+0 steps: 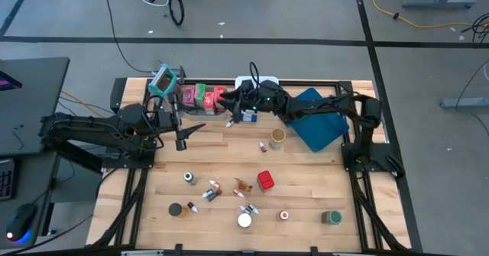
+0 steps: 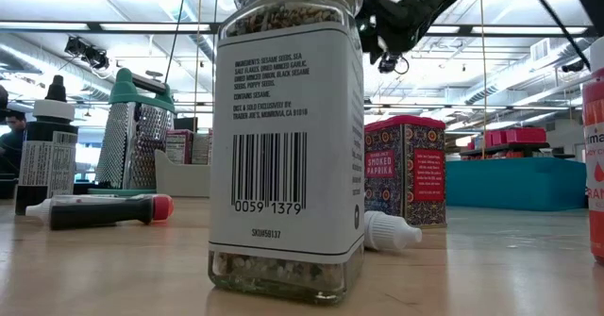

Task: Pick & Place Kitchen Items
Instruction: Put the gold seasoning bottle into the blue bin

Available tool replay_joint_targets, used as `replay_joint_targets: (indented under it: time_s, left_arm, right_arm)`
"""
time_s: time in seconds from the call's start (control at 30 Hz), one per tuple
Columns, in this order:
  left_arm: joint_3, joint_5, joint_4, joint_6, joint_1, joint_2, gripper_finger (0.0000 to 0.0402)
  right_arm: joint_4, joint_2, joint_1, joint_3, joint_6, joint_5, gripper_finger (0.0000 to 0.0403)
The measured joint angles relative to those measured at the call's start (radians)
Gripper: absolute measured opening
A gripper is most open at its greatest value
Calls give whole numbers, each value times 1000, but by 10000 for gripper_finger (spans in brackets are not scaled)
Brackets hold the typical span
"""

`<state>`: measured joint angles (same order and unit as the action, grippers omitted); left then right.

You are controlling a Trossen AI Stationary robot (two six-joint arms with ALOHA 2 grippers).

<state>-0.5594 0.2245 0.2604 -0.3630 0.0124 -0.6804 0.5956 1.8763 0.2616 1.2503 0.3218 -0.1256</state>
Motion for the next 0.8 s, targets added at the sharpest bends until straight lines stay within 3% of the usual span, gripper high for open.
replay_joint_targets:
  time_s: [0.13,0.3,0.57,0.8]
  left_arm:
    - [0,0,0,0,0,0,240]
    - [0,0,0,0,0,0,240]
    - [0,0,0,0,0,0,240]
    - [0,0,0,9,0,0,240]
  right_arm:
    - [-161,-99,-23,0,-119,-59,171]
    - [-434,-227,-86,0,-270,-8,172]
    - [-783,-343,-241,0,-386,199,172]
    - [-1010,-395,-391,0,-294,465,172]
